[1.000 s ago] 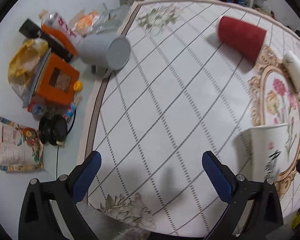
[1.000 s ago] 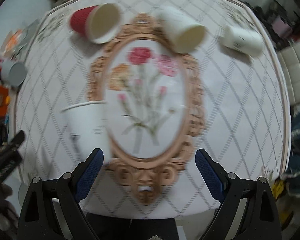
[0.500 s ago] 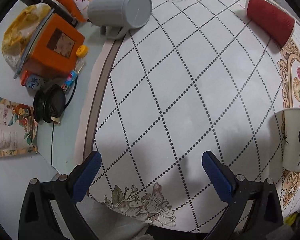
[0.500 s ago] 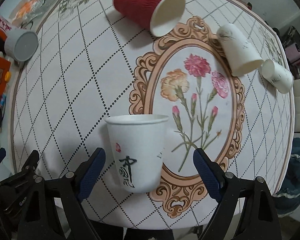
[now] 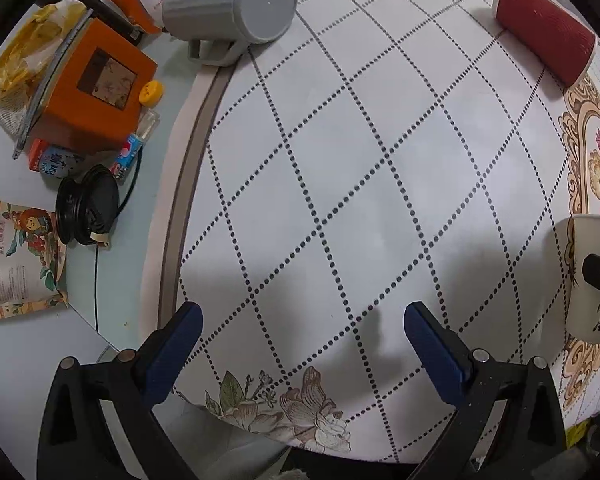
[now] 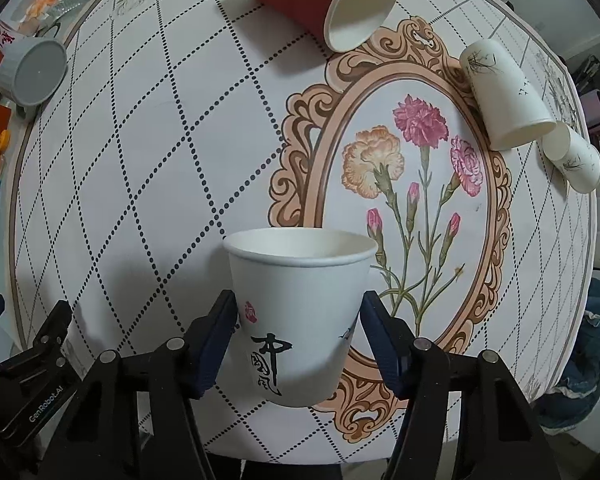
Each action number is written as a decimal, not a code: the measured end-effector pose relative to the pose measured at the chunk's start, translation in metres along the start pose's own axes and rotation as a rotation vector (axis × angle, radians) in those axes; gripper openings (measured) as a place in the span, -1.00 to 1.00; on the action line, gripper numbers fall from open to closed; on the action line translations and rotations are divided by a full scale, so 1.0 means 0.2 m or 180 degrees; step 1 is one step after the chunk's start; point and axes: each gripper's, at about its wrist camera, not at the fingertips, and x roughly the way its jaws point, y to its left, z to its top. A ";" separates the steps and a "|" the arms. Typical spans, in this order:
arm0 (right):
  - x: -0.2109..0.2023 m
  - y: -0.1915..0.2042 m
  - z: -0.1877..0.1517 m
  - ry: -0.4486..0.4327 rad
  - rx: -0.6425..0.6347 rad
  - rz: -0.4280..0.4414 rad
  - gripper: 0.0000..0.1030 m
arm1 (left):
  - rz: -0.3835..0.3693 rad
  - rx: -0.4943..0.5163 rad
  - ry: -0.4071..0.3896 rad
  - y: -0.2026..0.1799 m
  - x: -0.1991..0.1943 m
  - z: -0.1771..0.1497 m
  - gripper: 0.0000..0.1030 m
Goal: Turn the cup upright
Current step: 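Rotate the held white cup with the right gripper so its opening faces up, then lower the white cup onto the flower oval and open the right gripper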
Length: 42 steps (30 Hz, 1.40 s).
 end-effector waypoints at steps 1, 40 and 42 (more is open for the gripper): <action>0.00 0.00 0.00 0.0000 0.0024 0.0009 0.26 | -0.0015 0.0005 0.0037 0.00 0.00 0.00 1.00; -0.12 -0.04 -0.22 -0.2169 0.0553 0.0063 0.50 | -0.0115 0.0184 -0.0101 0.05 -0.03 0.06 1.00; -0.14 -0.04 -0.25 -0.2150 0.0547 0.0045 0.60 | -0.0125 0.0206 -0.0143 0.06 -0.07 0.04 1.00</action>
